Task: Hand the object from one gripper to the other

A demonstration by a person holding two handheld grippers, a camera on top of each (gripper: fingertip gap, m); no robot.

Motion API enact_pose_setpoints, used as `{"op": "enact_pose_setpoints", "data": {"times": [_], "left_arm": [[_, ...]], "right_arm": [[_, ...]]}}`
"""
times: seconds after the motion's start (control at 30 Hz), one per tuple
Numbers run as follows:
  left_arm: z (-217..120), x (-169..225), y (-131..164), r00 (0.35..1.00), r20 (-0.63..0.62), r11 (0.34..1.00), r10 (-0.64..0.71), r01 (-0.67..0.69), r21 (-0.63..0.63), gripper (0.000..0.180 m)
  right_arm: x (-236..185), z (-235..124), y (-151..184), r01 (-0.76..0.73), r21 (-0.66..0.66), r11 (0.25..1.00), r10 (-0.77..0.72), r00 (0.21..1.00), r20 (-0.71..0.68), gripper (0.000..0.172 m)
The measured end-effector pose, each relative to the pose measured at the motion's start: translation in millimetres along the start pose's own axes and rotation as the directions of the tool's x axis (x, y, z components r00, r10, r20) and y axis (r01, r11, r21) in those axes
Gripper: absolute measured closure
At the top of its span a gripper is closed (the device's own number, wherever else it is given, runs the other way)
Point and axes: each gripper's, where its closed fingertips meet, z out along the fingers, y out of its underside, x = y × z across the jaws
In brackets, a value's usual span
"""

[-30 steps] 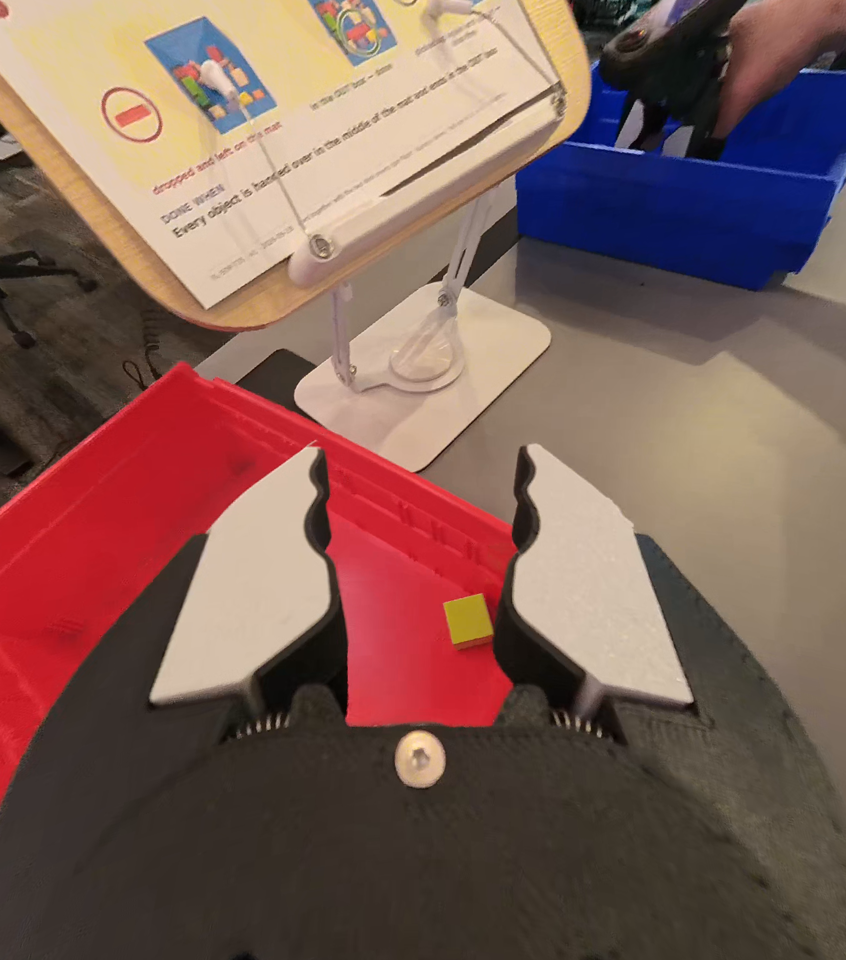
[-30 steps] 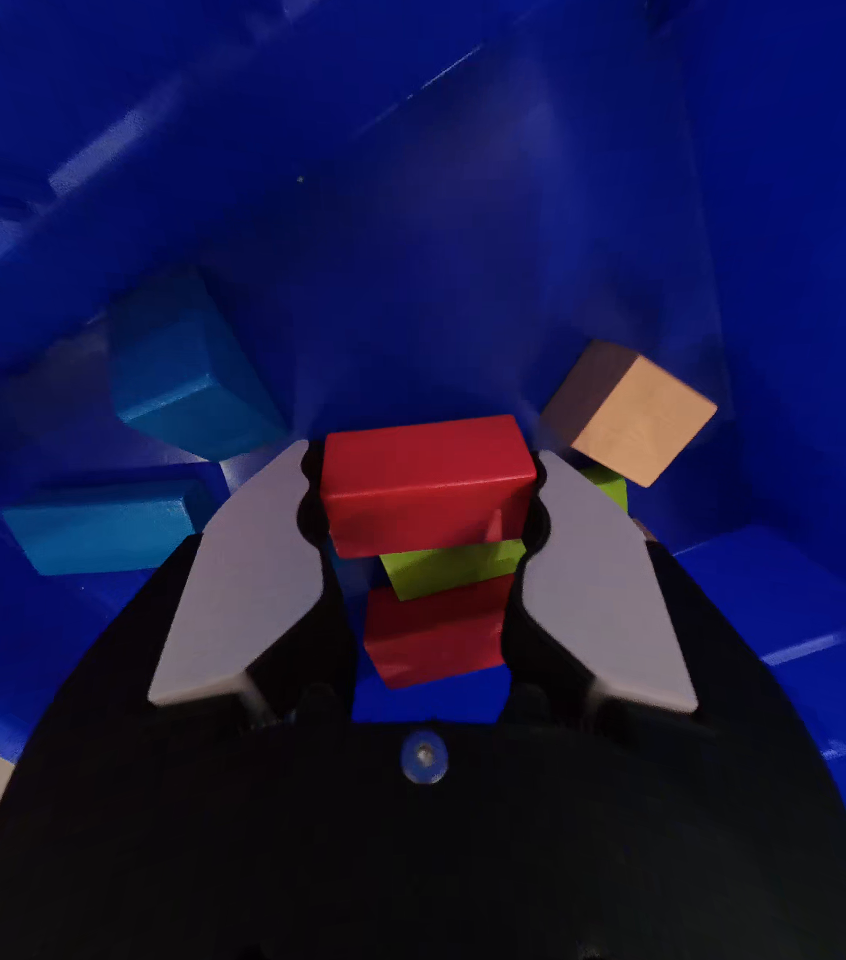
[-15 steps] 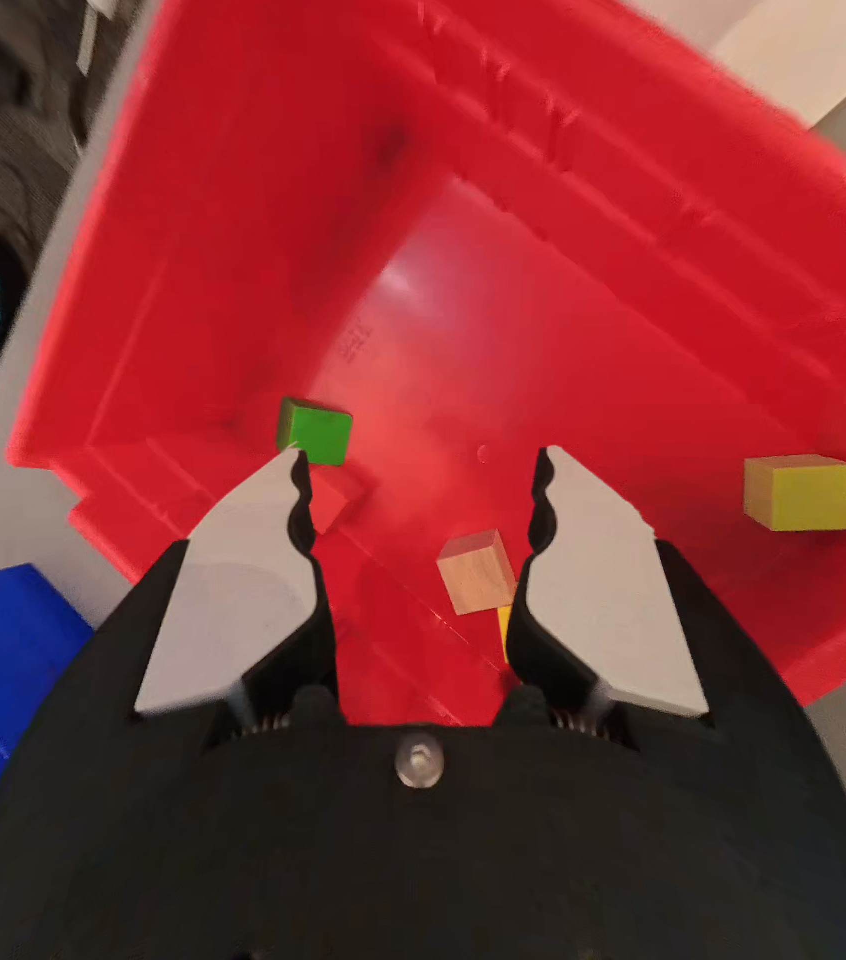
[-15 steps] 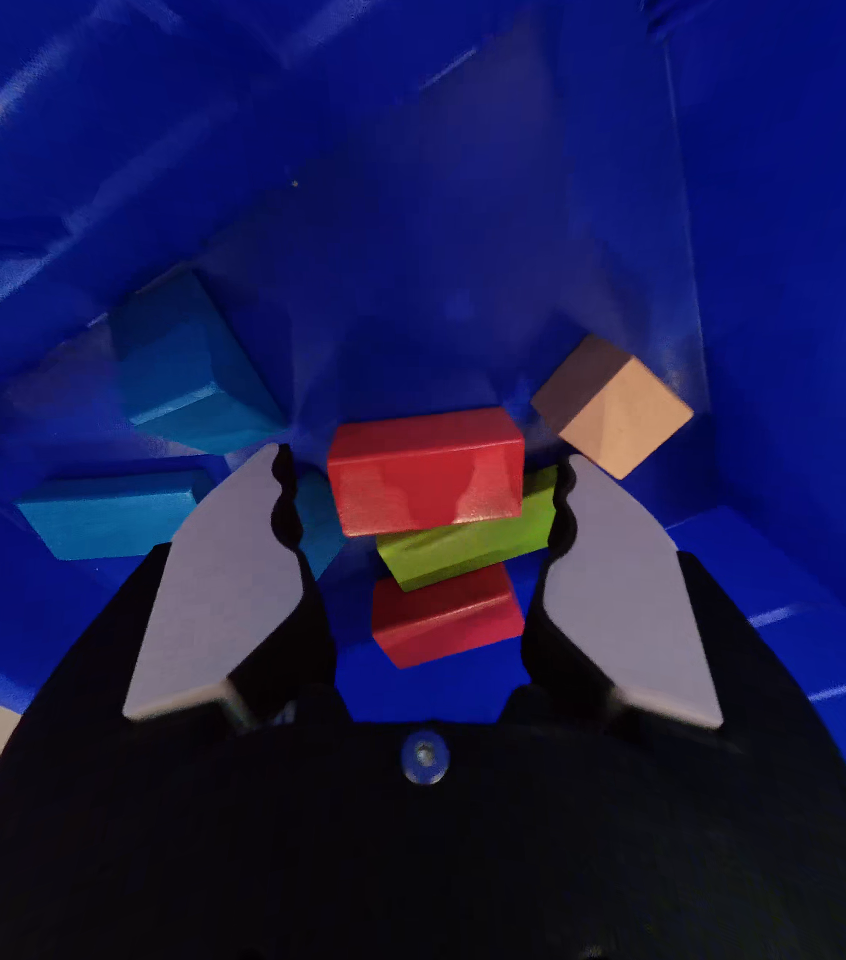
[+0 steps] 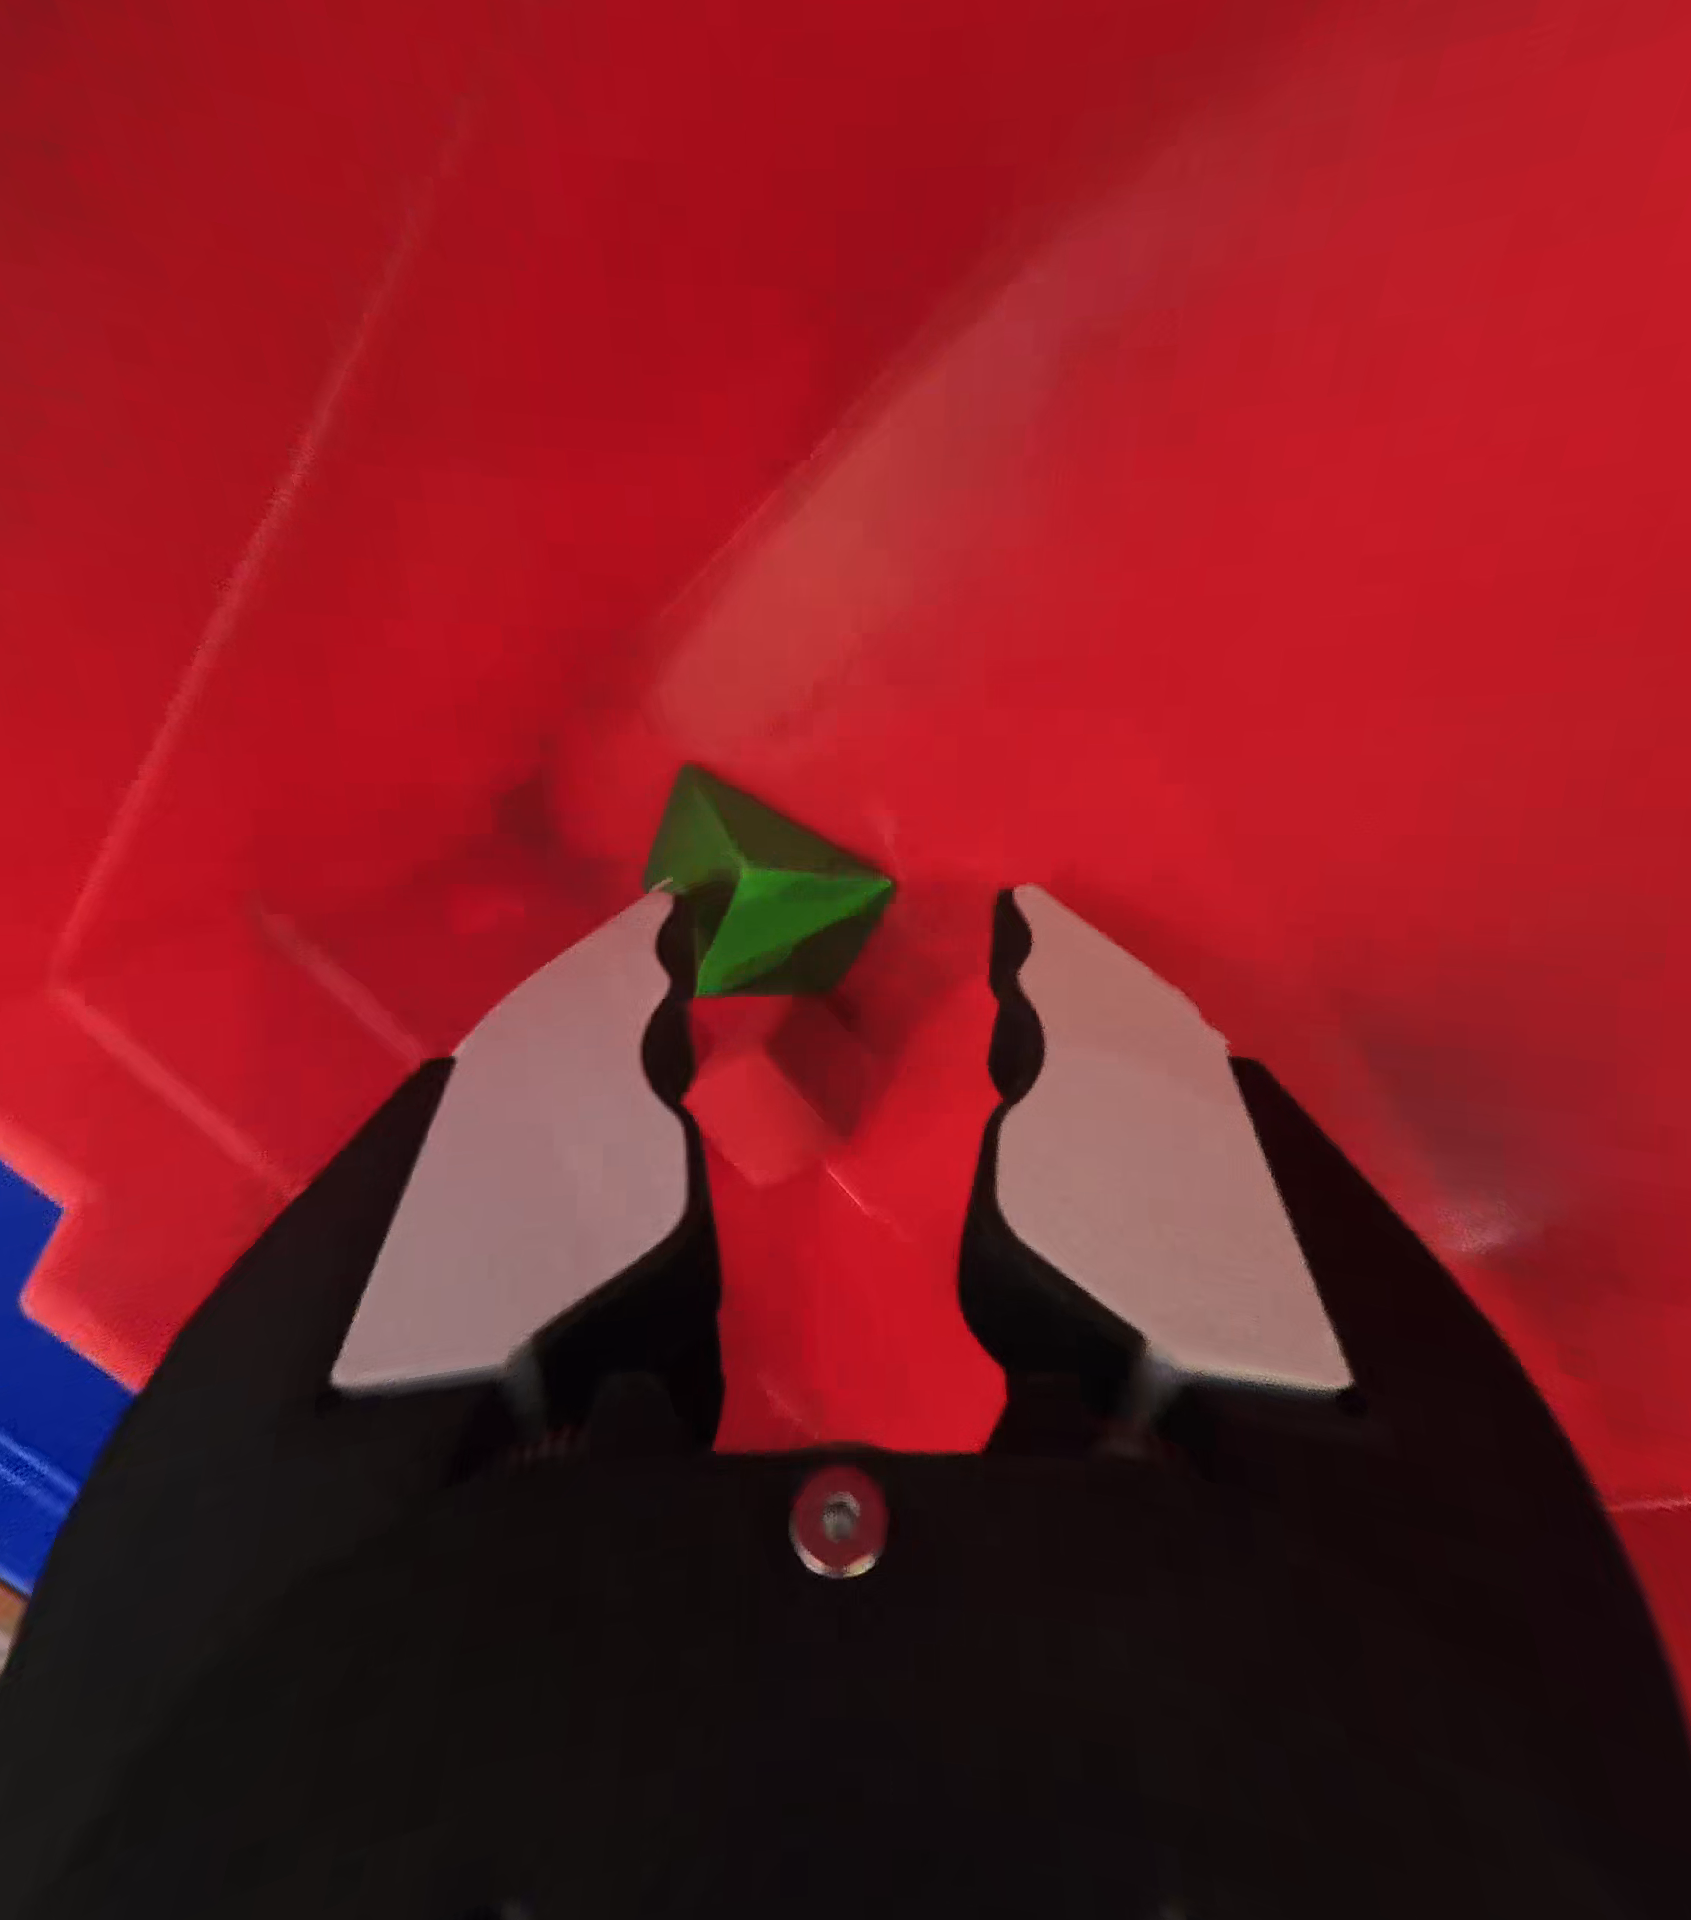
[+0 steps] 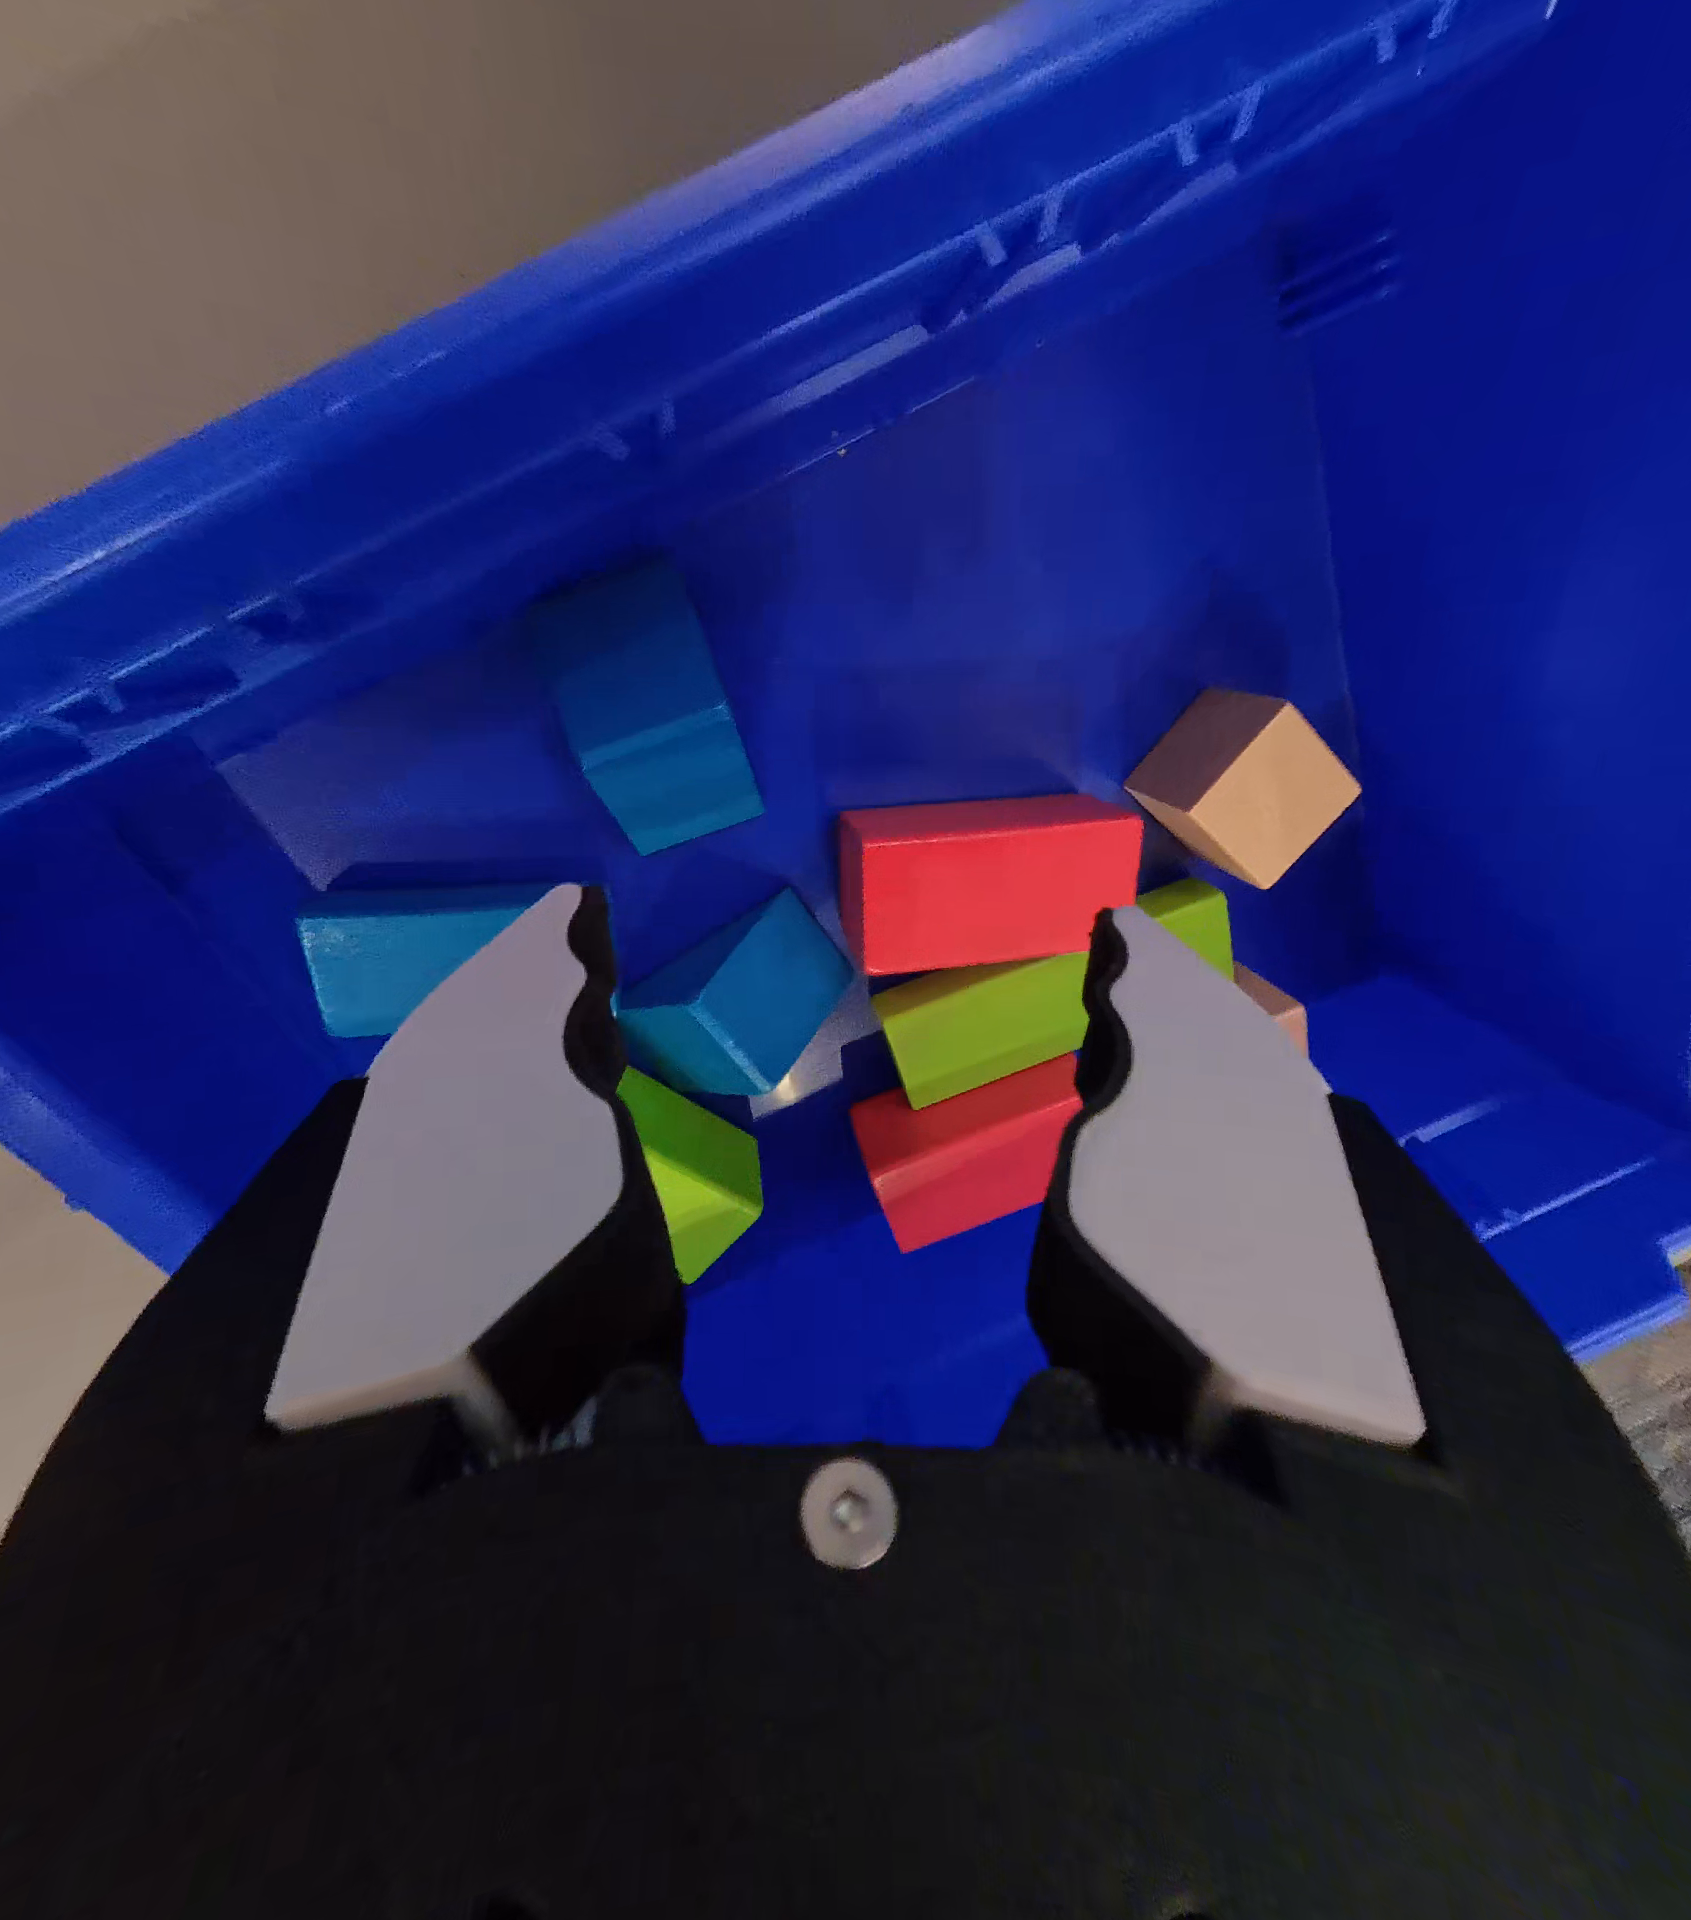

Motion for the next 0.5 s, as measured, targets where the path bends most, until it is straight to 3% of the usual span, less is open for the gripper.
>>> {"op": "enact_pose_setpoints", "data": {"times": [0.07, 0.13, 0.23, 0.33, 0.43, 0.5], "left_arm": [[0.3, -3.8, -0.2, 1.0, 0.03, 1.0, 0.001, -0.001, 0.006, 0.137], [-4.3, 11.0, 1.4, 0.998, 0.003, 0.998, 0.063, -0.063, 0.016, 0.138], [-22.9, 57.0, -1.9, 0.965, -0.124, 0.967, 0.232, -0.215, 0.135, 0.155], [-34.7, 70.1, 6.7, 0.966, -0.131, 0.966, 0.222, -0.2, 0.166, 0.128], [-40.6, 75.3, 12.6, 0.98, -0.177, 0.978, 0.094, -0.057, 0.203, 0.11], [-40.4, 83.6, 14.1, 0.971, -0.238, 0.975, 0.001, 0.051, 0.215, 0.108]], "right_arm": [[-2.9, -1.4, 0.5, 0.001, 0.013, 1.0, -0.001, 1.0, 0.001, 0.087], [-6.2, -2.7, 0.9, 0.001, 0.027, 1.0, -0.001, 1.0, 0.004, 0.088], [-10.4, -3.4, 2.4, 0.004, 0.041, 0.999, -0.005, 1.0, 0.001, 0.089], [-16.2, -4.4, 2.3, 0.008, 0.058, 0.998, -0.008, 1.0, 0.0, 0.089], [-21.0, -6.1, 1.5, 0.02, 0.067, 0.998, -0.019, 1.0, -0.013, 0.089], [-23.7, -7.4, -1.1, 0.023, 0.079, 0.997, -0.022, 1.0, -0.017, 0.09]]}}
